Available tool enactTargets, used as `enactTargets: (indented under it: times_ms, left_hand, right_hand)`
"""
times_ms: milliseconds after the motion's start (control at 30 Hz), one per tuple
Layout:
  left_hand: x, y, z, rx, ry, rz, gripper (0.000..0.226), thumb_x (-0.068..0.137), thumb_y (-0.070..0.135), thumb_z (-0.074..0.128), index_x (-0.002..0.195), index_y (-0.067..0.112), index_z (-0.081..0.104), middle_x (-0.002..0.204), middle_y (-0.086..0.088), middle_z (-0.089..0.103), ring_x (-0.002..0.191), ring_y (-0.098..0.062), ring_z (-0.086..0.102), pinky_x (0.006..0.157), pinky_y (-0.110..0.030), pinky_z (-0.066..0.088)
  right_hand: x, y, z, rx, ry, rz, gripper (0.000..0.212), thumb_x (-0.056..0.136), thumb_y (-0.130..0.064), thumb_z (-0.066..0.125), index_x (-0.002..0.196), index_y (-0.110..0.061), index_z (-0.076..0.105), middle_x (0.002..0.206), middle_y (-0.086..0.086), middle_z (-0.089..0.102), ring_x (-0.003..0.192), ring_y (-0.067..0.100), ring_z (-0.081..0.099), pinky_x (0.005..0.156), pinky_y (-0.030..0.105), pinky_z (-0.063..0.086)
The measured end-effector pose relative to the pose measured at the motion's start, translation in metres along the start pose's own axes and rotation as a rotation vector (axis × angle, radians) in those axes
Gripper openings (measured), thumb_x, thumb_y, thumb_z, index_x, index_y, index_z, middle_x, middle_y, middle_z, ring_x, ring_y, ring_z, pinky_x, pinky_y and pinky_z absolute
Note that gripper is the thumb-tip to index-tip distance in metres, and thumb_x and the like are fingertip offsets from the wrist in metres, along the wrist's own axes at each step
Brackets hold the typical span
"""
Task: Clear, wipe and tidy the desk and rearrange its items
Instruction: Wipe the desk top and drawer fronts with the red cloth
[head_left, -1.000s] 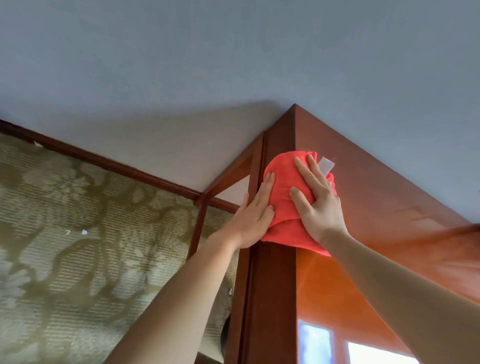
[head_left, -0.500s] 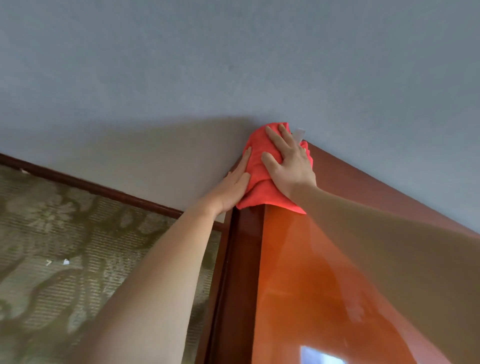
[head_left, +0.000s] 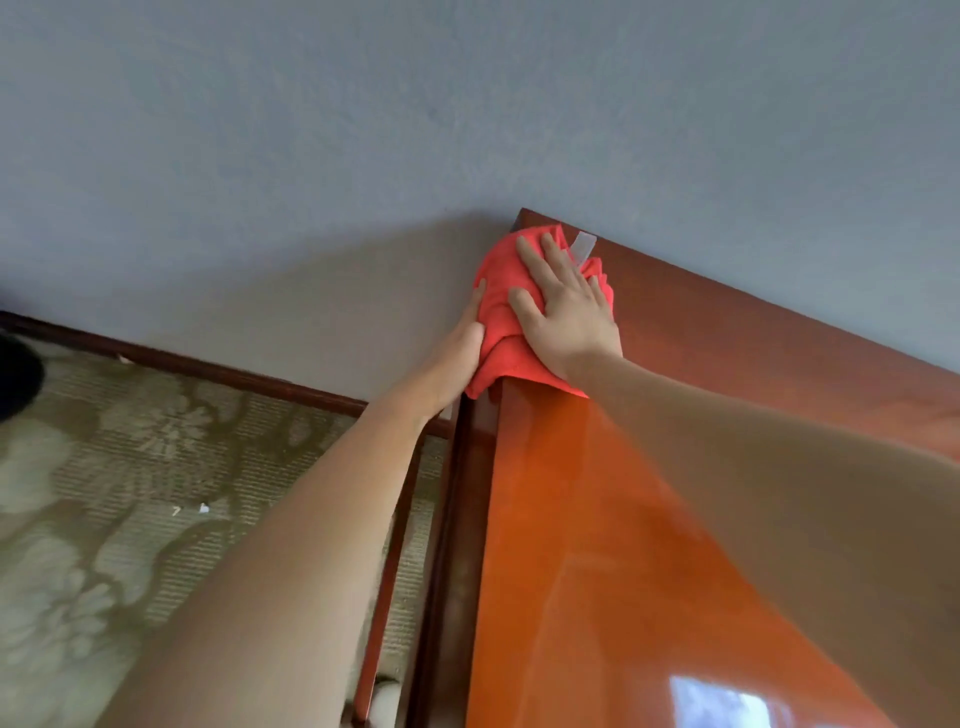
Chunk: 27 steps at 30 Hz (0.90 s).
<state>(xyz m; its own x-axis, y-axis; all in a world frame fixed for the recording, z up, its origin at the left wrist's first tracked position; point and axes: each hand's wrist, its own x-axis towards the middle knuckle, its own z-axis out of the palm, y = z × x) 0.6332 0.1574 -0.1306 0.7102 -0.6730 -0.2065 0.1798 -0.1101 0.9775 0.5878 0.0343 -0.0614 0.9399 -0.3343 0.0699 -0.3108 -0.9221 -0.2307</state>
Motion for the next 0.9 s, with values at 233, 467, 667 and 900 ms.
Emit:
enactTargets:
  times_ms: [233,467,667,900]
  left_hand:
    - [-0.090,0.021,0.011,0.308,-0.013,0.103,0.054,0.109,0.026,0.022,0.158,0.017,-0.001,0.166,0.000,-0.004,0.152,-0.012,0.000,0.113,-0.017,0.001]
    - [-0.185,0.021,0.034,1.053,-0.098,0.218,0.059,0.107,0.037,0.019,0.158,0.021,-0.007,0.163,-0.001,-0.023,0.150,-0.018,-0.018,0.123,-0.043,-0.008]
    - [-0.248,0.030,0.065,1.401,-0.183,0.293,0.061,0.106,0.040,0.015,0.158,0.014,-0.007,0.162,-0.003,-0.023,0.147,-0.021,-0.027,0.120,-0.043,-0.017]
    - [-0.252,0.030,0.077,1.361,-0.286,0.284,0.066,0.105,0.043,0.020,0.157,0.015,-0.010,0.163,0.001,-0.022,0.149,-0.013,-0.023,0.122,-0.042,-0.011]
  right_hand:
    - [-0.102,-0.004,-0.004,-0.023,0.025,0.060,0.055,0.103,-0.046,0.026,0.155,-0.036,0.014,0.164,-0.007,0.006,0.151,0.011,0.003,0.121,0.036,-0.002]
    - [-0.222,-0.016,-0.009,-0.009,0.058,0.170,0.056,0.103,-0.046,0.023,0.156,-0.033,0.013,0.164,-0.005,0.006,0.151,0.013,0.002,0.122,0.036,-0.002]
    - [-0.303,-0.019,-0.020,-0.007,0.050,0.256,0.061,0.098,-0.052,0.012,0.156,-0.034,0.011,0.164,-0.006,0.005,0.151,0.012,-0.001,0.121,0.034,-0.005]
    - [-0.317,-0.007,-0.022,0.004,0.056,0.269,0.064,0.095,-0.052,0.008,0.156,-0.033,0.013,0.164,-0.007,0.006,0.151,0.011,-0.001,0.123,0.036,-0.003]
